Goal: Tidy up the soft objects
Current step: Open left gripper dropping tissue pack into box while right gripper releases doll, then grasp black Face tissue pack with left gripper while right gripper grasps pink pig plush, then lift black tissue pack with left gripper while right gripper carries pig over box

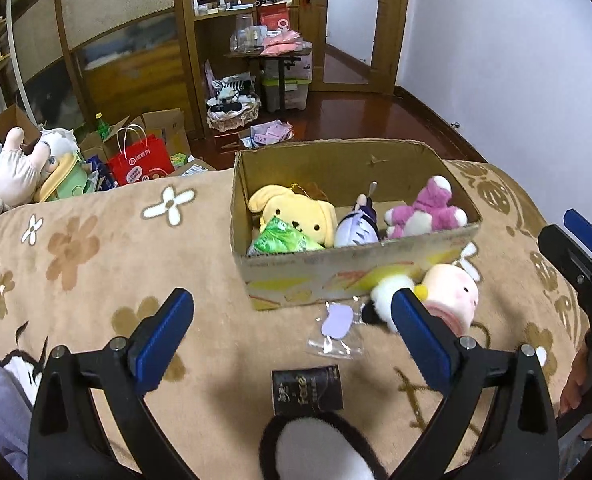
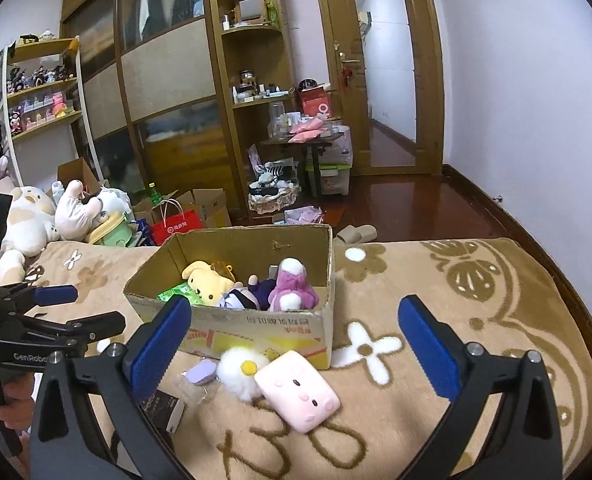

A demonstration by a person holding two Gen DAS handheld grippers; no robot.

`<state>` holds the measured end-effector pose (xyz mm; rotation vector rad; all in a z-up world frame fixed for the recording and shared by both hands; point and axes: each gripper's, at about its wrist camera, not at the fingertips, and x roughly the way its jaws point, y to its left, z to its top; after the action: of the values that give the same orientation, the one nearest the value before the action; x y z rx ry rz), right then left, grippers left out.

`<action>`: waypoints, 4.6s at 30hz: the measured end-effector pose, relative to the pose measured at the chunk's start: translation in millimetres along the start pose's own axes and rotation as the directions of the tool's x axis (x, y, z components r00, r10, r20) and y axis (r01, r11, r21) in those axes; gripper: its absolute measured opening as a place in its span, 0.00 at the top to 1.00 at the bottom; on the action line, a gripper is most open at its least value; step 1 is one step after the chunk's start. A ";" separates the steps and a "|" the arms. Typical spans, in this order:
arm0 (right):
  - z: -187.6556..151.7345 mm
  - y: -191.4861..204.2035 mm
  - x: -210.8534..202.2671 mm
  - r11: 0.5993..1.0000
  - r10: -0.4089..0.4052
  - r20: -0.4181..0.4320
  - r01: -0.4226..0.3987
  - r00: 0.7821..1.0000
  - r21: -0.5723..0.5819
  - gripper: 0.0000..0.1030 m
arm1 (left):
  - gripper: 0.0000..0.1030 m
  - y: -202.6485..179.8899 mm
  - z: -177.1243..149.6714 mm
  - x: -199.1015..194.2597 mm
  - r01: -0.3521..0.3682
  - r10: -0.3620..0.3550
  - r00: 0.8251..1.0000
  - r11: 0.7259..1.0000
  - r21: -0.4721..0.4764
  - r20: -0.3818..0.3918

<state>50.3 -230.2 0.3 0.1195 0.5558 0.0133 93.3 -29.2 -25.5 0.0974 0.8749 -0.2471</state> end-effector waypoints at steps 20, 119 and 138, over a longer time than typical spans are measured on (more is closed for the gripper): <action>-24.1 2.1 12.4 0.999 -0.020 -0.064 0.019 0.998 -0.027 0.00 | 0.05 5.4 -22.7 20.7 -0.011 0.008 0.992 1.000 -0.023 -0.128; 21.4 16.7 -6.9 0.998 0.002 0.092 0.003 0.996 -0.058 0.59 | 0.39 -6.6 32.2 -49.5 -0.013 -0.004 0.945 0.999 0.049 0.328; 53.0 24.6 53.5 0.992 0.110 0.117 -0.103 0.987 -0.068 0.59 | 0.39 3.9 69.7 20.0 -0.009 -0.004 0.962 0.999 0.048 0.274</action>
<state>124.2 -209.1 19.7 0.0892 0.4278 0.1266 158.6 -41.8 3.6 0.1067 0.5931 -0.2726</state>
